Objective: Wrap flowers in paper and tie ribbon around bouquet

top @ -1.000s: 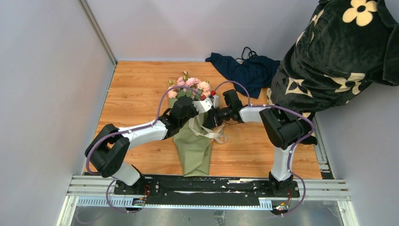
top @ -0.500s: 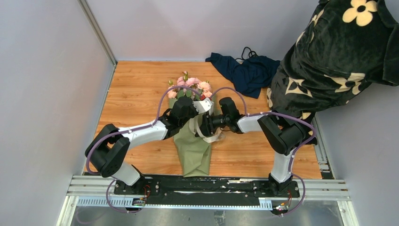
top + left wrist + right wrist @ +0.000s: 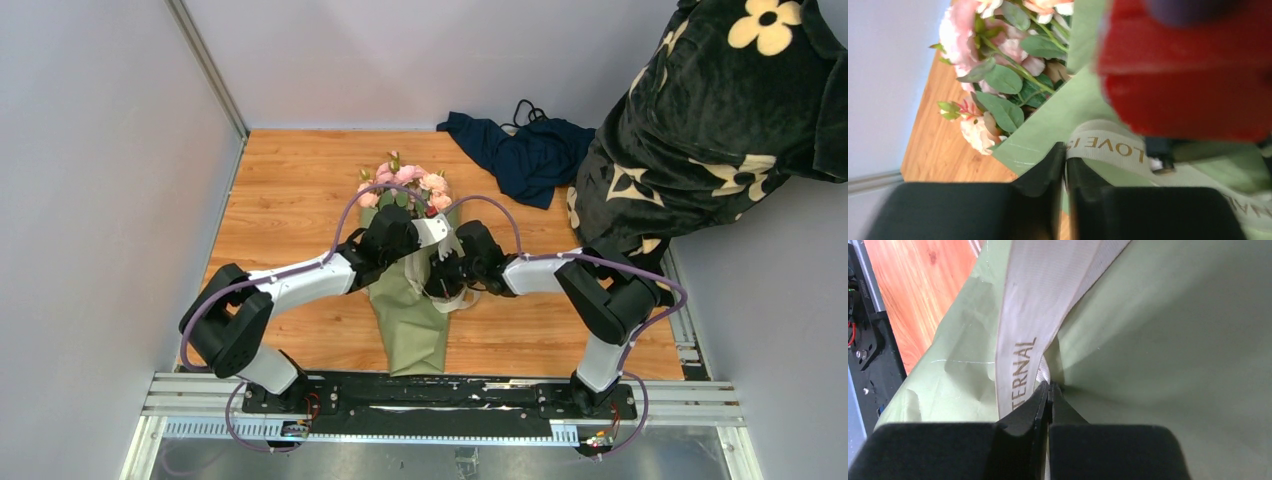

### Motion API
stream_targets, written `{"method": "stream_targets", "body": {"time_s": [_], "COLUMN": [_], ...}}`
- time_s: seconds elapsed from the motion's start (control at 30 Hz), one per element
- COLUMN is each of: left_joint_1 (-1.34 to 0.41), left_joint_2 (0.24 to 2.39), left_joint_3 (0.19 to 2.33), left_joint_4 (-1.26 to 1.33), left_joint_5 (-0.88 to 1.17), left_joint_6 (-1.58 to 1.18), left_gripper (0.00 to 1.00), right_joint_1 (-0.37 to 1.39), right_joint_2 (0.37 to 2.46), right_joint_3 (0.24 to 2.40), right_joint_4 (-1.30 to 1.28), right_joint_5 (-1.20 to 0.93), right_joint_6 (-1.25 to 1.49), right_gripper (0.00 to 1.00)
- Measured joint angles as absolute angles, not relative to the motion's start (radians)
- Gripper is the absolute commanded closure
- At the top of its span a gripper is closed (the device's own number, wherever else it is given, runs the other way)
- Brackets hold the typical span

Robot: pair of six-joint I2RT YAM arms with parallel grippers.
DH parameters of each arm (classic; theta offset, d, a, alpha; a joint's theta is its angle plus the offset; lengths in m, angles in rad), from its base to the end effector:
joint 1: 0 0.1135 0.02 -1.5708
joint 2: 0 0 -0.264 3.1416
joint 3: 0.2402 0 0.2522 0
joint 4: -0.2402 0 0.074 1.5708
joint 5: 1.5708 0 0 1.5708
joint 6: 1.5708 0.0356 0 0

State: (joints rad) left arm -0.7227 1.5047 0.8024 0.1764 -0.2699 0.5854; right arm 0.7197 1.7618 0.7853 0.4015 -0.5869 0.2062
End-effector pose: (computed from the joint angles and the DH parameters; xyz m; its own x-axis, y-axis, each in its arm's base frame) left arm 0.2478 -0.2058 0.2101 -0.0571 0.7604 -0.6469 0.5952 0.5462 0.5894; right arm 0.2457 0.2416 0.1470 -0.5842 -0.2854 -0.7598 -0.7956 0.3865 0.4666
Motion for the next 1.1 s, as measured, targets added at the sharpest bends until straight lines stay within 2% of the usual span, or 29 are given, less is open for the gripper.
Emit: {"method": "stream_targets", "body": {"time_s": [0.1,0.17,0.27,0.33,0.43,0.5,0.57,0.67,0.77,0.9,1.1], "left_joint_1": [-0.717,-0.712,-0.709,-0.705,-0.635,-0.541,-0.447,-0.373,-0.303,-0.249,-0.251], "left_joint_2": [1.494,1.481,1.460,1.429,1.378,1.377,1.423,1.522,1.571,1.597,1.655], "left_joint_3": [0.845,0.913,1.031,1.092,1.108,1.106,1.104,1.086,1.023,0.949,0.940], "left_joint_4": [0.038,-0.153,-0.448,-0.627,-0.763,-0.762,-0.700,-0.608,-0.535,-0.449,-0.355], "left_joint_5": [-0.202,-0.098,0.095,0.211,0.321,0.321,0.256,0.198,0.186,0.156,0.147], "left_joint_6": [0.584,0.610,0.708,0.788,0.867,0.857,0.840,0.833,0.844,0.905,0.963], "left_gripper": [0.48,0.39,0.38,0.49,0.74,0.76,0.67,0.44,0.27,0.20,0.23], "right_joint_1": [0.718,0.715,0.710,0.707,0.707,0.707,0.707,0.707,0.707,0.707,0.707], "right_joint_2": [1.758,1.748,1.739,1.736,1.736,1.736,1.736,1.736,1.736,1.736,1.736], "right_joint_3": [0.776,0.767,0.767,0.772,0.784,0.790,0.794,0.801,0.807,0.812,0.822], "right_joint_4": [0.395,0.391,0.375,0.358,0.335,0.323,0.316,0.305,0.294,0.284,0.273], "right_joint_5": [-0.546,-0.521,-0.479,-0.459,-0.441,-0.436,-0.434,-0.429,-0.422,-0.422,-0.420], "right_joint_6": [0.200,0.201,0.194,0.185,0.173,0.166,0.162,0.157,0.155,0.150,0.142], "right_gripper": [1.00,1.00,1.00,1.00,1.00,1.00,1.00,1.00,1.00,1.00,1.00]}}
